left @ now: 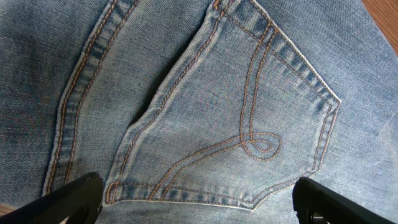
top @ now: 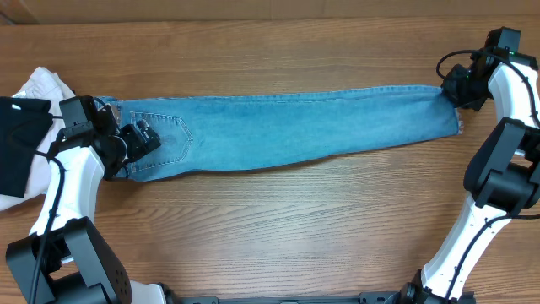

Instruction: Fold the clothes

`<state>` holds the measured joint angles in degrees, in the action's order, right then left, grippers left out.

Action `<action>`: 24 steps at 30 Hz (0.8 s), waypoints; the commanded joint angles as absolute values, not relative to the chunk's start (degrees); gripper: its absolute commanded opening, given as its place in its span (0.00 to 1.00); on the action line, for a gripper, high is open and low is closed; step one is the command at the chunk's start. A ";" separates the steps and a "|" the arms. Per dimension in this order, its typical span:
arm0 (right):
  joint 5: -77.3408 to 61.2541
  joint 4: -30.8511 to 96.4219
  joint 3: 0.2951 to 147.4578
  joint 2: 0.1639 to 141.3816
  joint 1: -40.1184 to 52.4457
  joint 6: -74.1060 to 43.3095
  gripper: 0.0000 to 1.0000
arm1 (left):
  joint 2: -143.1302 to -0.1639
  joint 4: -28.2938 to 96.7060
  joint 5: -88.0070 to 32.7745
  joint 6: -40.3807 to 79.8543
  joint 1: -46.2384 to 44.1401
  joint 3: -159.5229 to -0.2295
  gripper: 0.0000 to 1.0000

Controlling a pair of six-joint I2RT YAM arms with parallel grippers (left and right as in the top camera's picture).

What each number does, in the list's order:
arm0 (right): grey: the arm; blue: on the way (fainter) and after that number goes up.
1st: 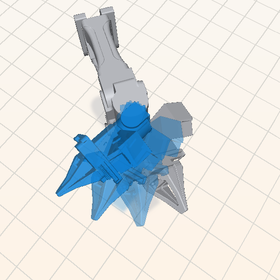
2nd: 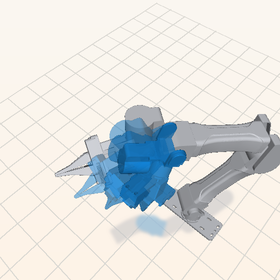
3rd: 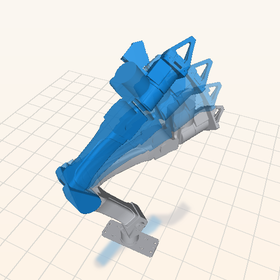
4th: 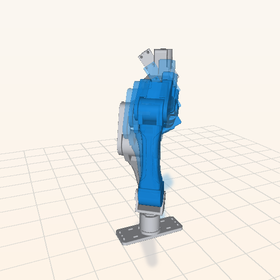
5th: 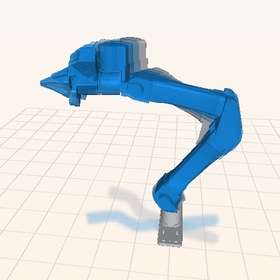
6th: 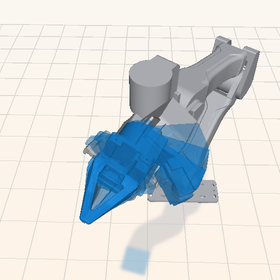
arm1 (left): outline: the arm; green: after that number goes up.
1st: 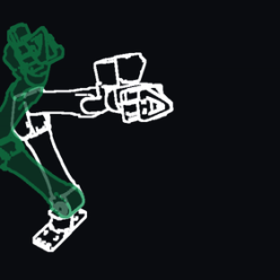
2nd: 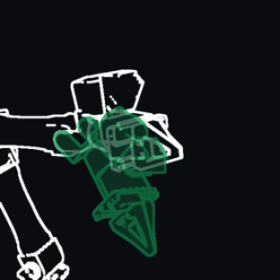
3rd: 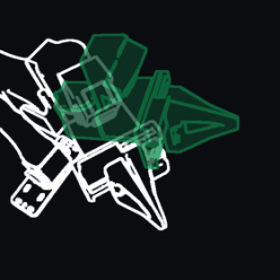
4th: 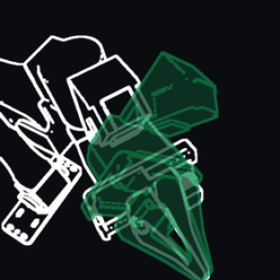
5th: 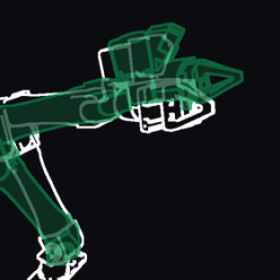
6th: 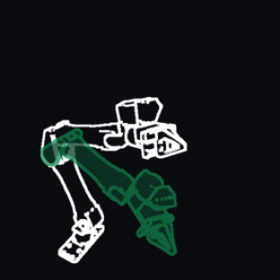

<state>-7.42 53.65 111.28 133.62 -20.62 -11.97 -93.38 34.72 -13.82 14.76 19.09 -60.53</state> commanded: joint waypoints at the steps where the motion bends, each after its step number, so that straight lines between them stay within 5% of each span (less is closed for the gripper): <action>1: -8.47 53.15 111.02 132.88 -20.58 -12.01 0.04 | -92.77 34.70 -13.13 13.69 18.65 -61.12 1.00; 24: 2.68 58.41 118.63 125.21 -20.84 -18.96 0.04 | -92.77 34.52 -13.10 13.69 18.65 -61.12 1.00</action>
<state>0.08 59.59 117.01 126.89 -20.58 -17.78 -93.38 34.70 -13.82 14.76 19.09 -60.53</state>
